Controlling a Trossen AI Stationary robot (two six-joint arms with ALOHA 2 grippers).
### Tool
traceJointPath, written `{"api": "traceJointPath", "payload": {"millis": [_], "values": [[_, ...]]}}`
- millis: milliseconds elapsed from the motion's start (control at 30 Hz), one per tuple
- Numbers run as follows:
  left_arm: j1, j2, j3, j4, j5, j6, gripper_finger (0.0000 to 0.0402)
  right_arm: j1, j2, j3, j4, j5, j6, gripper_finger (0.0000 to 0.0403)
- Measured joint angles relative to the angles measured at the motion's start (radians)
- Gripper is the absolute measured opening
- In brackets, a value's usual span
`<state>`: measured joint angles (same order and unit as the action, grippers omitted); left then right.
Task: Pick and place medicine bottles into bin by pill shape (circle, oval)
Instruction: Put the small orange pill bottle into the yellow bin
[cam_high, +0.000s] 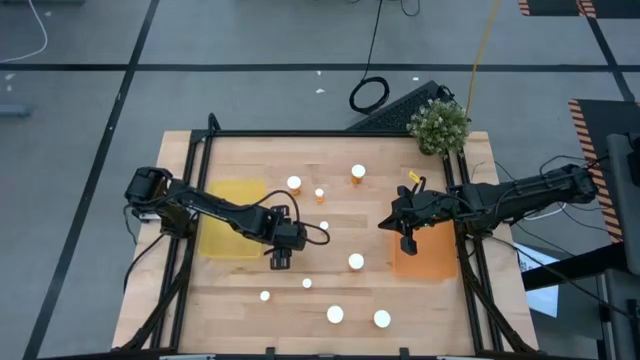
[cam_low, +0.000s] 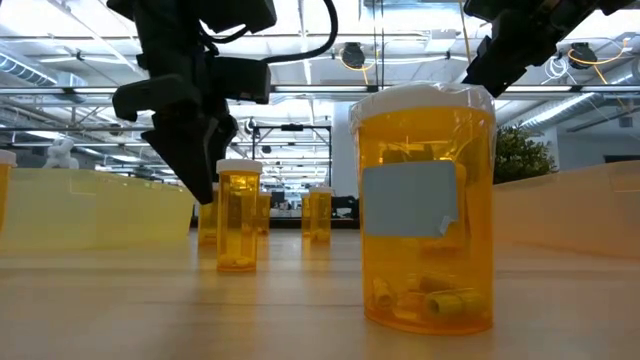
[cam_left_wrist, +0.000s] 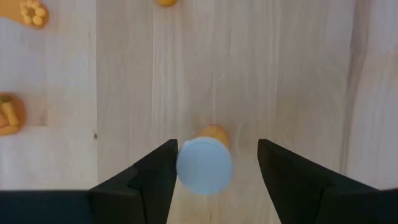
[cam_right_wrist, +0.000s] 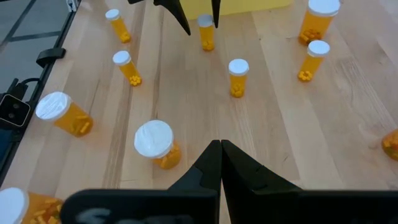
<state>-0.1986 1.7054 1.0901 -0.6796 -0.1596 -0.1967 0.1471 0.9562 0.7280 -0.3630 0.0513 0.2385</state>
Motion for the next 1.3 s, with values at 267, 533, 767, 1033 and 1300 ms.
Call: {"api": "traceJointPath", "payload": {"millis": [267,533,767,1033,1300], "values": [[0.001,0.0,0.0,0.0,-0.008,0.009,0.0225,0.0,0.0,0.0,0.0,0.0,-0.015,0.0],[0.001,0.0,0.0,0.0,-0.027,0.018,0.0219,0.0,0.0,0.0,0.0,0.0,-0.015,0.0],[0.001,0.0,0.0,0.0,-0.027,0.018,0.0156,0.0,0.0,0.0,0.0,0.0,-0.015,0.0],[0.001,0.0,0.0,0.0,-0.027,0.014,0.0119,0.0,0.0,0.0,0.0,0.0,-0.015,0.0],[0.001,0.0,0.043,-0.055,-0.027,0.012,0.0134,0.0,0.0,0.0,0.0,0.0,-0.015,0.0]]}}
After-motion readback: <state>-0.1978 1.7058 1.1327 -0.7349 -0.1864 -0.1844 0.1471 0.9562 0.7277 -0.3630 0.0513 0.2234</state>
